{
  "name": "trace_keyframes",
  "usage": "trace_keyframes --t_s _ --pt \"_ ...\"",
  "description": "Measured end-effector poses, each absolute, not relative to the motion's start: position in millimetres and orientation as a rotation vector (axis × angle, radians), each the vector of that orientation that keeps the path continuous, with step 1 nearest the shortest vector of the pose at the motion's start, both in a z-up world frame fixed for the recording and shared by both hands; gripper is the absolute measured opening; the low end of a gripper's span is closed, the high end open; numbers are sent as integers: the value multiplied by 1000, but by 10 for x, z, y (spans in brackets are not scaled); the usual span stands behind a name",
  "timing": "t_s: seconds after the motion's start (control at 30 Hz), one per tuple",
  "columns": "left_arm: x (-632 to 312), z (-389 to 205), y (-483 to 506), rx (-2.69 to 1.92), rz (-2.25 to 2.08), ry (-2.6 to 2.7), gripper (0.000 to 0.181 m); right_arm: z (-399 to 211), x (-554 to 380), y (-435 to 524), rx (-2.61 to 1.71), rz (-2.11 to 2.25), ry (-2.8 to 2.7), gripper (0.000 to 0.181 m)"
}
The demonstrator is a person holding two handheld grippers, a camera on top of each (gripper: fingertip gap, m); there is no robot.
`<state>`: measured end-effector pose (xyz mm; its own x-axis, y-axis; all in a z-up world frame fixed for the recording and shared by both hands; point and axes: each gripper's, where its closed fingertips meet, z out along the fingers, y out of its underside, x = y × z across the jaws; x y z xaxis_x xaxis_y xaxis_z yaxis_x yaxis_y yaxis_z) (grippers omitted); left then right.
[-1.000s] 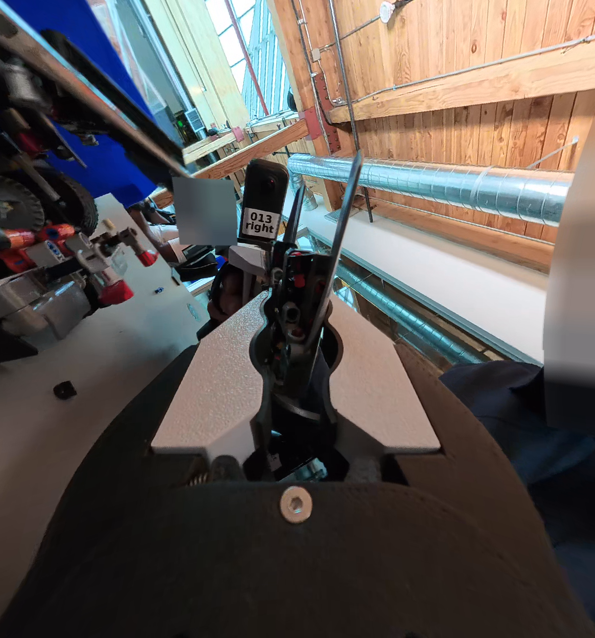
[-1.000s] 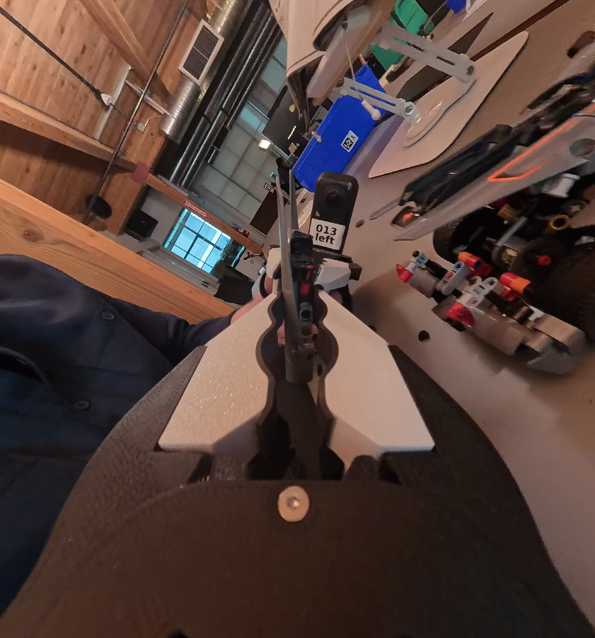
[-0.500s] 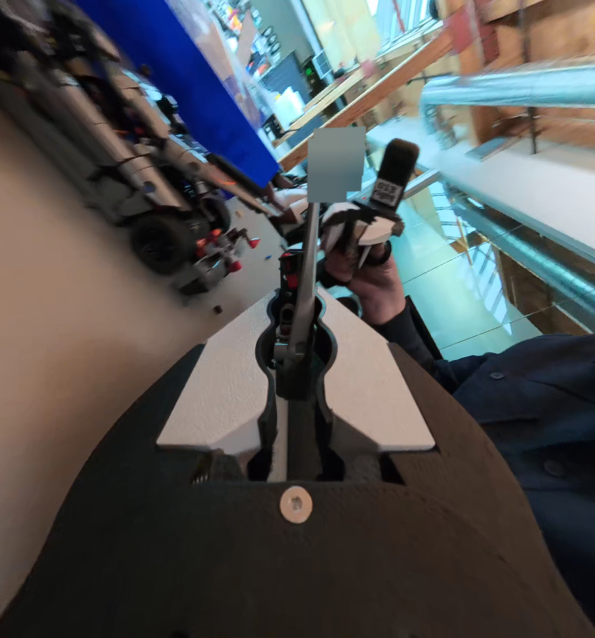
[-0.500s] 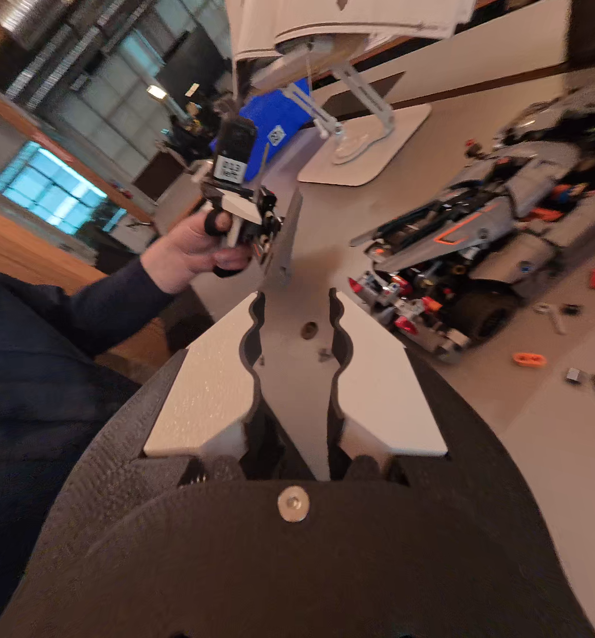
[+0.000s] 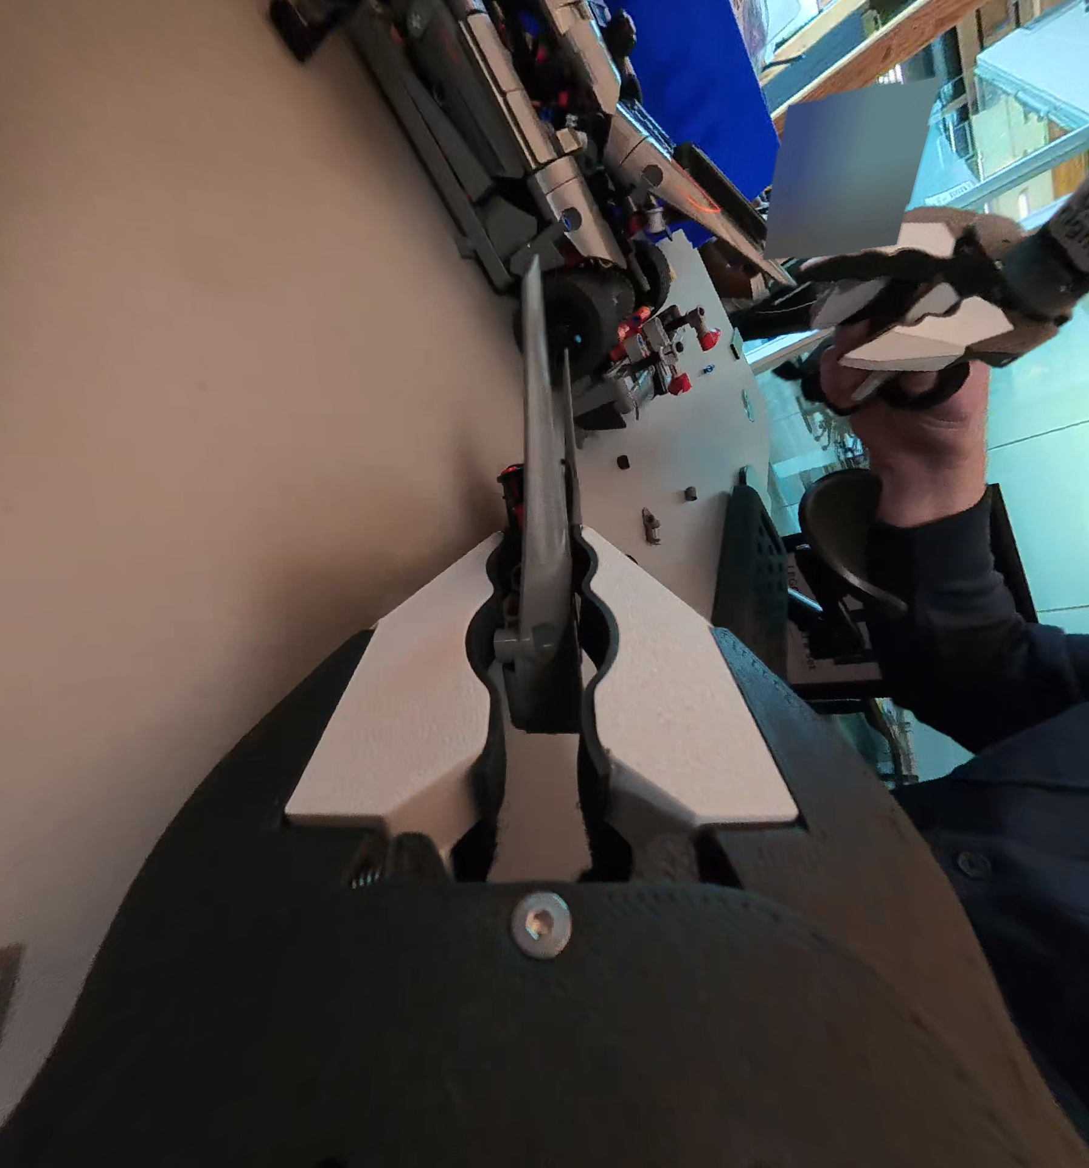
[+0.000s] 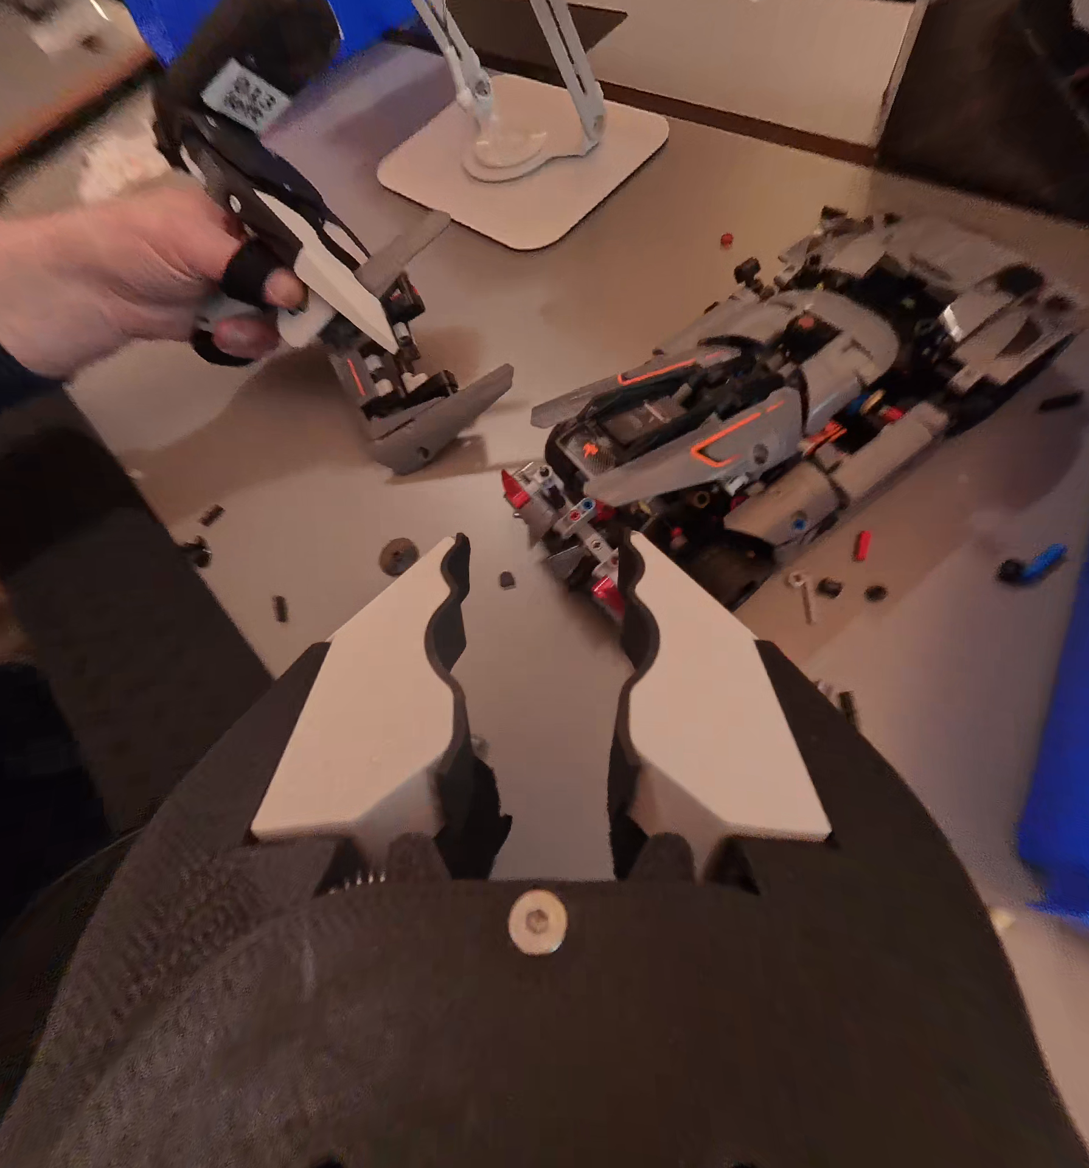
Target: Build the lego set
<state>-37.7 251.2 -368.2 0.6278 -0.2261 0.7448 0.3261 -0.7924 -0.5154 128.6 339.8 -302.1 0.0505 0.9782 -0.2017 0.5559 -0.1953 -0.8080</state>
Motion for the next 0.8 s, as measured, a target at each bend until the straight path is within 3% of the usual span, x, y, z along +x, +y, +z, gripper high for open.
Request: trace_keyframes --t_s 0.27,0.37,0.8 --pt "-432 -3841 2561 -2261 -1091 -101 19 -3069 1070 3716 -1446 492 -1742 50" --pt "-473 -3867 2574 -2275 -1010 -81 28 -3180 1030 3759 -1327 401 -1801 55" --pt "-779 -3912 2544 -2345 -657 -46 61 -3372 967 3958 -1275 425 -1798 51"
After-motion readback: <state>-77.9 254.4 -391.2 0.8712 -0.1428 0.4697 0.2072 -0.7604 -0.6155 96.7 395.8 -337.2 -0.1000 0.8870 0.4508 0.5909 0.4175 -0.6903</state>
